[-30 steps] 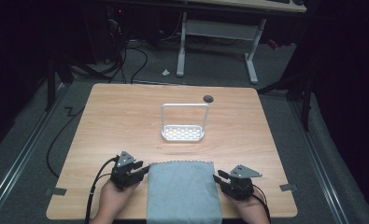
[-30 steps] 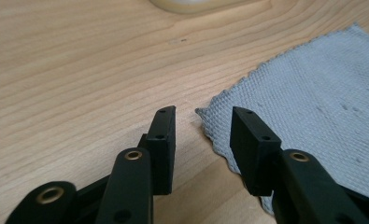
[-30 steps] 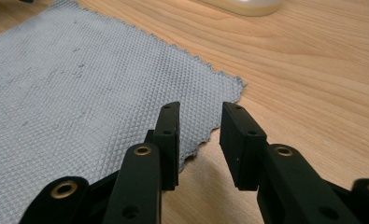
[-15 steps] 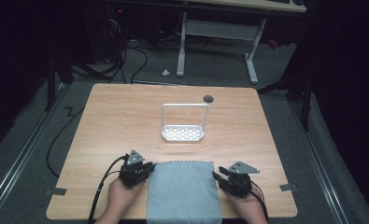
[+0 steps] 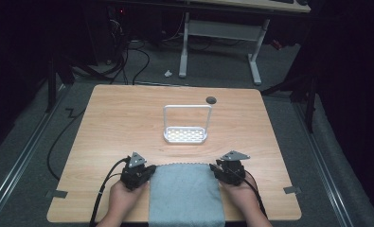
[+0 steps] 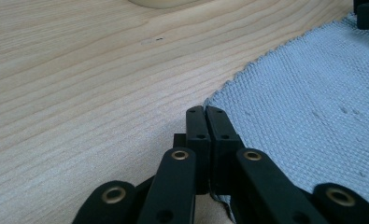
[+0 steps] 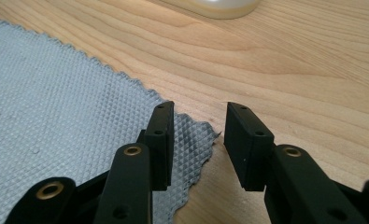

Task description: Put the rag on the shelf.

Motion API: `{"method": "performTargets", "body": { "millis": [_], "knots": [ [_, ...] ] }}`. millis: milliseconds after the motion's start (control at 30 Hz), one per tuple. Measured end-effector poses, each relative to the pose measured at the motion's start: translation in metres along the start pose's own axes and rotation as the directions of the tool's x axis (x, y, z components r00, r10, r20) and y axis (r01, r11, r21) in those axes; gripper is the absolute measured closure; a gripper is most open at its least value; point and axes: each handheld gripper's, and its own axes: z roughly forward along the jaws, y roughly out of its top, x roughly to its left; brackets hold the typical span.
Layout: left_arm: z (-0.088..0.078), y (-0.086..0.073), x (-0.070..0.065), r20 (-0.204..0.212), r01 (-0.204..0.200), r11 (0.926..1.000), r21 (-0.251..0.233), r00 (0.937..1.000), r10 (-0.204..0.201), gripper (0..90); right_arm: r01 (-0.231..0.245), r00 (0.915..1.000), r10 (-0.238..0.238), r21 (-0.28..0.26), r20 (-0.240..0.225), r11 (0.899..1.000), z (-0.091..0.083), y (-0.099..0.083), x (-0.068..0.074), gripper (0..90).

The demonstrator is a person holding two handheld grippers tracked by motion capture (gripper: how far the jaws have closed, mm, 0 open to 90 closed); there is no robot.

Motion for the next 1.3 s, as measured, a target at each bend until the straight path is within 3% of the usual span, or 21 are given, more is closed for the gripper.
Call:
{"method": "performTargets", "body": {
  "millis": [167, 333, 500, 700, 833, 1067, 1300],
  "knots": [
    [0.0, 0.0, 0.002, 0.012, 0.011, 0.9999, 0.001, 0.9999, -0.011, 88.4, 0.025, 0.9996, -0.024, -0.01, 0.011, 1.0, 0.002, -0.006, 0.005, 67.2],
    [0.0, 0.0, 0.002, 0.012, 0.012, 0.9999, 0.001, 0.9999, -0.012, 88.4, 0.011, 0.9999, -0.011, -0.02, -0.001, 1.0, 0.001, -0.007, 0.005, 76.6],
    [0.0, 0.0, 0.001, 0.005, 0.007, 1.0, 0.001, 1.0, -0.007, 88.4, 0.038, 0.9991, -0.038, -0.021, -0.019, 0.999, 0.002, -0.007, 0.008, 87.9],
    [-0.001, -0.001, -0.003, -0.019, -0.017, 0.9999, 0.0, 0.9997, 0.017, 88.7, 0.039, 0.9989, -0.039, -0.018, -0.027, 0.999, 0.002, -0.006, 0.008, 89.9],
    [-0.002, -0.001, -0.004, -0.037, -0.028, 0.9996, -0.002, 0.9989, 0.028, 89.0, 0.043, 0.9989, -0.044, -0.062, -0.014, 0.997, -0.003, -0.007, 0.009, 89.9],
    [-0.005, -0.002, -0.004, -0.023, -0.02, 0.9992, -0.033, 0.9996, 0.019, 89.0, 0.043, 0.9987, -0.046, -0.117, -0.022, 0.992, -0.014, -0.008, 0.011, 89.8],
    [-0.013, -0.002, -0.005, 0.008, -0.004, 0.9952, -0.098, 1.0, 0.005, 89.1, 0.032, 0.9983, -0.039, -0.163, -0.043, 0.986, -0.025, -0.008, 0.011, 89.7]
  ]
}}
